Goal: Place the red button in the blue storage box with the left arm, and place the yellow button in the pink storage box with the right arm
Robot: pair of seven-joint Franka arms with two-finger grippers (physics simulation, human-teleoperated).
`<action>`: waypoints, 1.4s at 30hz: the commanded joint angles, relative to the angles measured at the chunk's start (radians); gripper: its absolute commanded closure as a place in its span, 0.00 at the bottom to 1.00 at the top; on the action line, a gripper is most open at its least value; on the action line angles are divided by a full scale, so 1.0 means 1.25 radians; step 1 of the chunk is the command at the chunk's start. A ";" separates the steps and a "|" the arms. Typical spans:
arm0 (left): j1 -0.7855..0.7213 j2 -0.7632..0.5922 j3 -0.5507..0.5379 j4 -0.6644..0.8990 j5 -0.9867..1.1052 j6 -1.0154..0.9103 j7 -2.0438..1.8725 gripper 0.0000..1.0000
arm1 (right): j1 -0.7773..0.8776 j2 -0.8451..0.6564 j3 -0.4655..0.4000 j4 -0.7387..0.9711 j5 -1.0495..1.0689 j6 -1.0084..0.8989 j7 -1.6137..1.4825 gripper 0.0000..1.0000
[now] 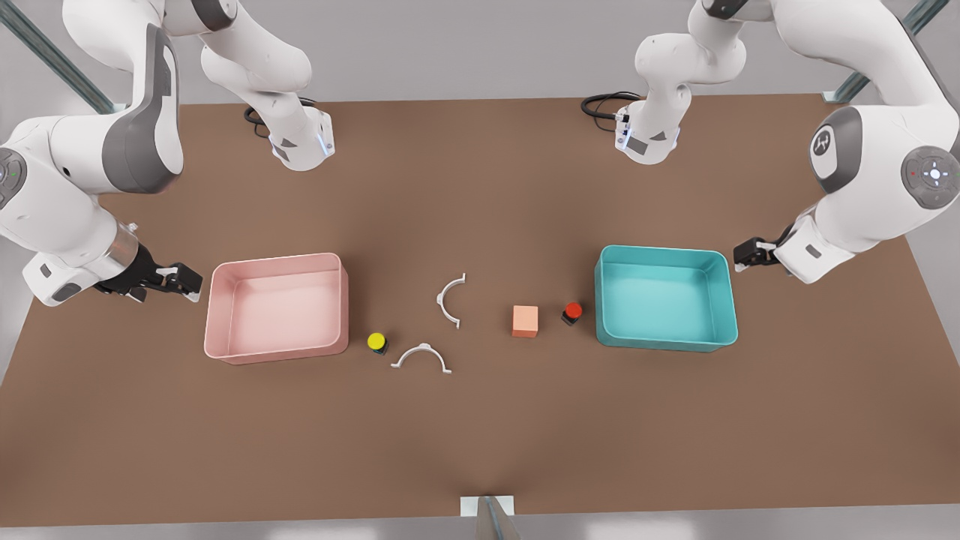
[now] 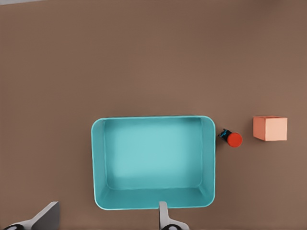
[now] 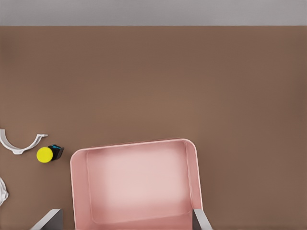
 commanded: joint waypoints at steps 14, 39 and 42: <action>-0.293 0.212 -0.018 0.015 -0.004 0.302 -1.212 0.00 | 0.222 0.240 0.027 -0.001 -0.030 0.317 -0.028 0.00; -0.357 0.232 -0.016 -0.390 0.011 0.654 -1.353 0.00 | 0.248 0.376 0.067 -0.233 -0.053 0.567 -0.281 0.00; -0.357 0.244 -0.016 -0.401 0.011 0.657 -1.353 0.00 | 0.247 0.416 0.067 -0.235 -0.060 0.620 -0.281 0.00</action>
